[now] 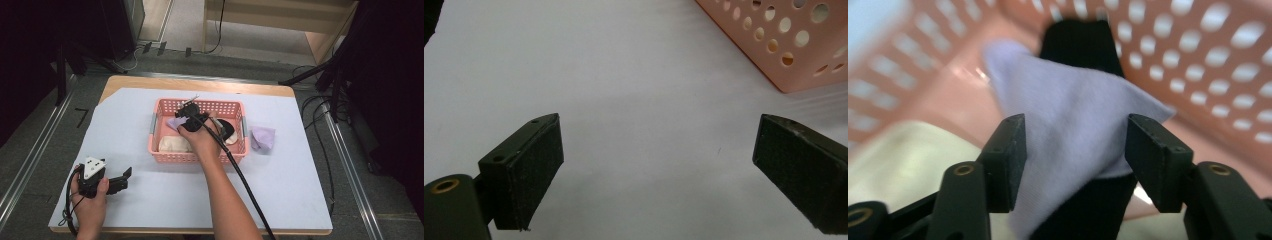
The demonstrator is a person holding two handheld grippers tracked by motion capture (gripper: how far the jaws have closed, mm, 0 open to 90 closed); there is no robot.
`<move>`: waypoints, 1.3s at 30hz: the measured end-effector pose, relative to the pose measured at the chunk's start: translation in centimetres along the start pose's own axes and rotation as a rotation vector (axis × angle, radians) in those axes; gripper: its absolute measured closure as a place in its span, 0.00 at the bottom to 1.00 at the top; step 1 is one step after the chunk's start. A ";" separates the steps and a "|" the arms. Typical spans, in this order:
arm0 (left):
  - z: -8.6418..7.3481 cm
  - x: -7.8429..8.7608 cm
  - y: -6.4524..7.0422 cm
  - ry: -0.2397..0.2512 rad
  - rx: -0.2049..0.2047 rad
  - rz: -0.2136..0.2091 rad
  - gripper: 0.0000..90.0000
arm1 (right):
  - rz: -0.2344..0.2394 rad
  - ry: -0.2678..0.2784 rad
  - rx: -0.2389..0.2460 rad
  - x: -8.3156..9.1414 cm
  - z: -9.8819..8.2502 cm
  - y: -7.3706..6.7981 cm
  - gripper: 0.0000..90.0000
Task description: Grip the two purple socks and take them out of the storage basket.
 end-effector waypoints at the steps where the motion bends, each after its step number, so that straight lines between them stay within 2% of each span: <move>1: 0.0 0.0 0.0 0.000 0.000 0.000 0.07 | 0.005 -0.022 -0.002 -0.5 -0.2 0.0 0.50; 2: 0.0 0.0 0.0 -0.001 0.001 0.000 0.07 | 0.012 -0.024 0.003 -0.6 -0.2 -0.1 0.60; 3: 0.0 0.0 0.0 -0.001 0.001 0.000 0.07 | 0.012 -0.024 0.003 -0.6 -0.2 -0.1 0.60; 4: 0.0 0.0 0.0 -0.003 0.002 -0.001 0.07 | 0.002 0.018 0.033 0.1 0.1 -0.3 0.83; 6: 0.0 0.0 0.0 -0.004 0.002 -0.002 0.07 | 0.032 0.048 0.017 0.8 0.2 -0.2 0.91; 7: 0.0 0.0 0.0 -0.003 0.002 0.000 0.07 | 0.046 0.071 0.018 1.2 0.2 -0.2 0.94; 8: 0.0 0.0 0.0 -0.003 0.002 0.000 0.07 | 0.046 0.071 0.018 1.2 0.2 -0.2 0.94; 9: 0.0 -0.1 0.0 -0.002 0.005 0.000 0.07 | 0.055 0.102 0.028 1.6 0.3 -0.3 0.94; 10: 0.0 -0.1 0.0 -0.001 0.005 0.000 0.07 | 0.070 0.133 0.017 2.1 0.4 -0.4 0.96; 12: 0.0 -0.1 0.0 -0.002 0.005 0.000 0.07 | 0.131 0.208 0.021 3.4 0.7 -0.7 0.97; 13: 0.0 -0.1 0.0 -0.003 0.004 0.002 0.07 | 0.161 0.271 0.036 4.8 1.1 -1.3 0.97; 14: 0.0 -0.1 0.0 -0.003 0.004 0.002 0.07 | 0.161 0.271 0.036 4.8 1.1 -1.3 0.97; 15: 0.0 0.0 0.0 -0.004 0.001 0.002 0.07 | 0.209 0.339 0.028 6.4 1.2 -1.5 0.97; 18: 0.0 0.0 0.1 0.000 0.001 0.002 0.07 | 0.193 0.405 0.033 8.5 1.2 -1.0 0.97; 22: 0.0 0.0 0.1 0.000 0.002 0.003 0.07 | 0.151 0.470 0.045 10.9 0.5 0.4 0.98; 24: 0.0 0.0 0.0 -0.002 0.002 0.003 0.07 | 0.136 0.516 0.051 12.0 0.0 1.3 0.98; 25: 0.0 0.0 0.0 -0.002 0.002 0.003 0.07 | 0.136 0.516 0.051 12.0 0.0 1.3 0.98; 26: 0.0 0.0 0.0 -0.001 0.002 0.004 0.07 | 0.126 0.574 0.058 13.1 -0.6 2.3 0.98; 27: 0.0 0.0 0.1 -0.001 0.001 0.005 0.07 | 0.126 0.574 0.058 13.1 -0.6 2.3 0.98; 28: 0.0 0.0 0.1 0.000 0.002 0.006 0.07 | 0.081 0.614 0.053 14.2 -1.3 3.3 0.98; 32: 0.0 0.0 0.1 -0.001 -0.001 0.005 0.07 | 0.006 0.694 0.016 16.3 -3.2 5.7 0.98; 39: 0.0 0.1 0.2 0.003 -0.013 0.014 0.07 | -0.082 0.718 -0.087 18.3 -7.8 10.4 0.98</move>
Point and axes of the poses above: each handheld gripper's, and its own axes: x roughly backward along the jaws, z roughly out of its top, y roughly to its right, the point moved 2 cm from there along -x, roughly forward along the jaws, and after that the axes turned 11 degrees about z, right-handed, at the moved point
